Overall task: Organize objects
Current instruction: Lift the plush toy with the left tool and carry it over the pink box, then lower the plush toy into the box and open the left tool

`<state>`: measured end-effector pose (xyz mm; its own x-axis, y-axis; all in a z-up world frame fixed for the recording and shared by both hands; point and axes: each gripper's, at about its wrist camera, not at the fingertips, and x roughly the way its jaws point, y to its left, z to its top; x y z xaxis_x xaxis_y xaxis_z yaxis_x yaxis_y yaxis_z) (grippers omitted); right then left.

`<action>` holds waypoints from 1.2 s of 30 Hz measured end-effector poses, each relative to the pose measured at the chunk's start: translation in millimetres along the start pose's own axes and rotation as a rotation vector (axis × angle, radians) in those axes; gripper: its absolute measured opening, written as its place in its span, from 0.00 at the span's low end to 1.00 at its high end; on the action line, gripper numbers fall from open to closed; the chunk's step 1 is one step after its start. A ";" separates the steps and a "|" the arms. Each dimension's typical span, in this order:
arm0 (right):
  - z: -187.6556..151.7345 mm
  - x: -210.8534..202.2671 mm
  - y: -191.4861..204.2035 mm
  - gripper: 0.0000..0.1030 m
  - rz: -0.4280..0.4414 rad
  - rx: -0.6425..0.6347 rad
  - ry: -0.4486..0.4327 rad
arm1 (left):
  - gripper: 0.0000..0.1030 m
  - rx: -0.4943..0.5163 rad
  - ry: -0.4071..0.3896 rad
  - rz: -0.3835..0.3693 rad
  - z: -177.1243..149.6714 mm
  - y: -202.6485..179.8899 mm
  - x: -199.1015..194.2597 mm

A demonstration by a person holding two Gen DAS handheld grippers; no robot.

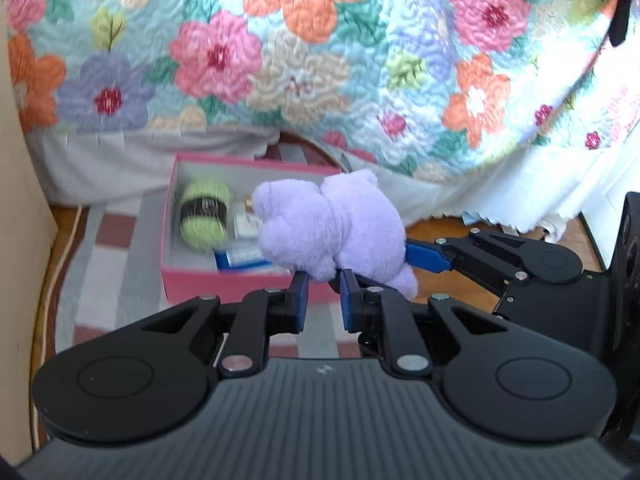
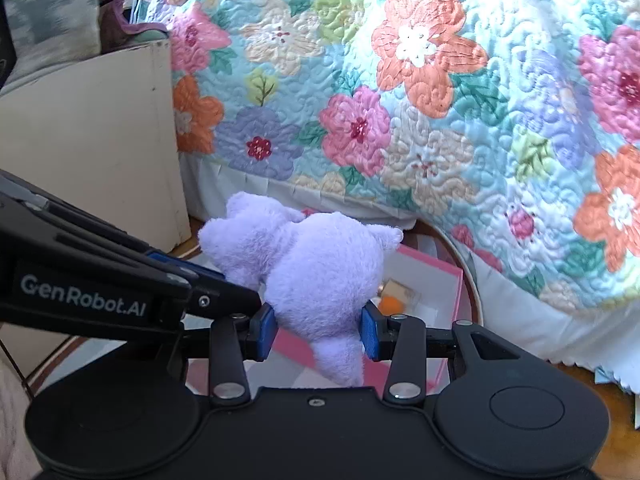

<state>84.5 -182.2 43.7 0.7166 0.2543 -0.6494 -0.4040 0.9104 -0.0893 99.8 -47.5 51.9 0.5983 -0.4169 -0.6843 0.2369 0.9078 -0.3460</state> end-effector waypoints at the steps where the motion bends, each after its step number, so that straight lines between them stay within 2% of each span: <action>1: 5.1 5.3 -3.0 0.45 0.000 0.000 -0.001 | 0.14 -0.002 -0.001 0.002 6.5 2.8 4.6; 7: 28.0 57.9 -27.8 0.46 0.030 0.033 0.035 | 0.15 -0.053 -0.007 -0.033 39.1 33.4 43.7; 12: 22.7 113.8 -40.0 0.46 0.051 0.039 0.105 | 0.14 -0.097 0.031 -0.057 52.5 55.6 95.9; 20: 0.3 192.7 -54.7 0.45 0.087 0.074 0.191 | 0.14 -0.182 0.127 -0.052 43.7 89.2 185.1; 24: -11.1 220.2 -59.2 0.45 0.102 0.110 0.240 | 0.14 -0.216 0.155 -0.046 39.4 100.6 210.2; 33: -28.3 254.8 -52.6 0.45 0.121 0.059 0.343 | 0.14 -0.249 0.197 -0.019 32.0 113.5 244.7; 36: -36.4 266.7 -60.3 0.46 0.123 0.121 0.406 | 0.14 -0.269 0.213 -0.013 30.7 116.5 255.0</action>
<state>279.3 -181.1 -151.5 0.3765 0.2363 -0.8958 -0.3857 0.9191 0.0803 303.4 -46.7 -143.2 0.4162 -0.4546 -0.7875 0.0162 0.8696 -0.4934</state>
